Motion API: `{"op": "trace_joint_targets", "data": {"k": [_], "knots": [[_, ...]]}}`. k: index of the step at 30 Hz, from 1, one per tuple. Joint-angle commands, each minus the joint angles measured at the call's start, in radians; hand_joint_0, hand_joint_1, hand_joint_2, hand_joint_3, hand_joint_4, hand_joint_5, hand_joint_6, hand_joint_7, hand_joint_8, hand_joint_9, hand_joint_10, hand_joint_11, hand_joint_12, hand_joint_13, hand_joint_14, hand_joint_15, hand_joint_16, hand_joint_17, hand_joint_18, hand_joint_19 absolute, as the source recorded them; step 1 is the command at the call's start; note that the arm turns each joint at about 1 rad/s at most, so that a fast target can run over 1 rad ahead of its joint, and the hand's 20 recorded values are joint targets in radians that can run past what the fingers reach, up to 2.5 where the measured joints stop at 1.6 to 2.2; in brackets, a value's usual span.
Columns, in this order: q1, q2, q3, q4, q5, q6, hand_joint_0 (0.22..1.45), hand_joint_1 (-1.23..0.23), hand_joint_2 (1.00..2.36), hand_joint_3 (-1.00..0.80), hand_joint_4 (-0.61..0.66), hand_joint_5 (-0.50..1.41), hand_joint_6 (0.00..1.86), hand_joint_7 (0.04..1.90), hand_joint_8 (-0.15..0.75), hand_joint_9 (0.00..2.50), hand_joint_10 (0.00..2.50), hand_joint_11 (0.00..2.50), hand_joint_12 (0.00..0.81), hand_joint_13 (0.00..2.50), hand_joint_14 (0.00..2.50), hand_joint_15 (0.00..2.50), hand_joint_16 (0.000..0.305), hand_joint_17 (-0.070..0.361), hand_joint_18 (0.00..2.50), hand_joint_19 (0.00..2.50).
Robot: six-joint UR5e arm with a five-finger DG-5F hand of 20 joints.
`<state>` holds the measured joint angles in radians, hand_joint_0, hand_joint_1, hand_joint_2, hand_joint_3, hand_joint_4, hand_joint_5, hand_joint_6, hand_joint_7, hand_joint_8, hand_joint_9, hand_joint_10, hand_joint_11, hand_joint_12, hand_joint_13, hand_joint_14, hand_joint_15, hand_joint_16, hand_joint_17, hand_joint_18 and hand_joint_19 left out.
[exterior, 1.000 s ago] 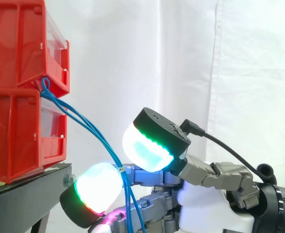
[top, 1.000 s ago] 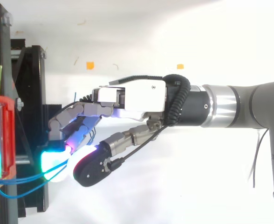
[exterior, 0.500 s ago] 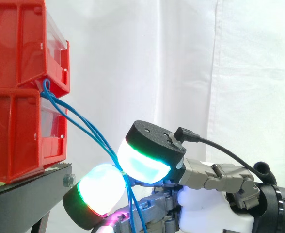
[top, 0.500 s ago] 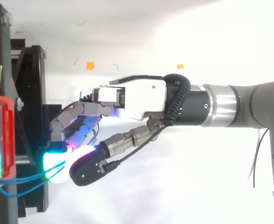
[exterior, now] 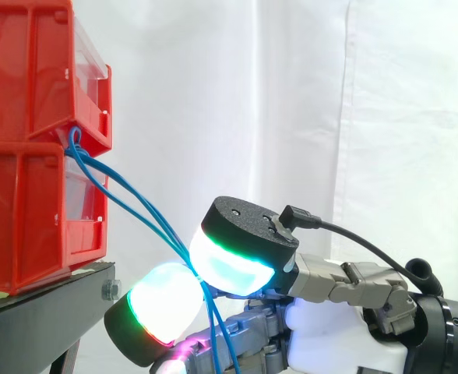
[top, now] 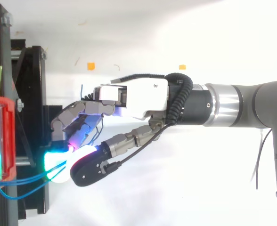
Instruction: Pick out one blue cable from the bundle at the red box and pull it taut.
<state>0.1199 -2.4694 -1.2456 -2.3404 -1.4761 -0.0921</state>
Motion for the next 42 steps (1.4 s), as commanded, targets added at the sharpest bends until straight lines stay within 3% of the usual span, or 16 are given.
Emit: {"op": "trace_joint_targets", "data": {"k": [1, 4, 12, 24, 30, 31, 34, 42], "knots": [[0.000, 0.001, 0.002, 0.000, -0.001, 0.009, 0.61, -0.63, 1.02, -0.09, 0.07, -0.16, 0.92, 0.89, 0.318, 0.85, 0.01, 0.44, 0.292, 0.62, 0.01, 0.19, 0.036, 0.082, 0.45, 0.27], [-0.002, 0.001, 0.005, -0.004, -0.003, 0.032, 0.61, -0.64, 1.02, -0.09, 0.08, -0.16, 0.92, 0.88, 0.319, 0.85, 0.02, 0.44, 0.293, 0.62, 0.01, 0.19, 0.037, 0.083, 0.45, 0.27], [-0.002, 0.040, 0.005, -0.131, -0.018, 0.043, 0.61, -0.64, 1.02, -0.09, 0.08, -0.16, 0.93, 0.88, 0.324, 0.85, 0.01, 0.44, 0.297, 0.63, 0.01, 0.19, 0.037, 0.083, 0.44, 0.27], [0.000, 0.093, 0.012, -0.241, -0.012, 0.038, 0.62, -0.66, 1.02, -0.09, 0.07, -0.16, 0.93, 0.88, 0.320, 0.84, 0.01, 0.45, 0.297, 0.63, 0.01, 0.20, 0.037, 0.084, 0.46, 0.27], [0.000, 0.096, 0.054, -0.352, 0.002, 0.040, 0.62, -0.70, 1.02, -0.09, 0.03, -0.17, 0.93, 0.88, 0.318, 0.83, 0.01, 0.46, 0.298, 0.63, 0.01, 0.20, 0.038, 0.085, 0.48, 0.27], [0.000, 0.096, 0.074, -0.419, 0.019, 0.040, 0.63, -0.72, 1.02, -0.10, 0.02, -0.17, 0.93, 0.88, 0.320, 0.83, 0.01, 0.46, 0.301, 0.64, 0.01, 0.21, 0.038, 0.085, 0.48, 0.27], [-0.002, 0.096, 0.089, -0.487, 0.039, 0.040, 0.64, -0.75, 1.02, -0.10, 0.01, -0.17, 0.93, 0.88, 0.319, 0.84, 0.01, 0.46, 0.302, 0.65, 0.01, 0.21, 0.039, 0.087, 0.51, 0.27], [-0.002, 0.098, 0.091, -0.504, 0.048, 0.037, 0.64, -0.81, 1.02, -0.15, 0.00, -0.17, 0.94, 0.89, 0.319, 0.85, 0.01, 0.46, 0.305, 0.67, 0.01, 0.21, 0.040, 0.090, 0.56, 0.27]]}}
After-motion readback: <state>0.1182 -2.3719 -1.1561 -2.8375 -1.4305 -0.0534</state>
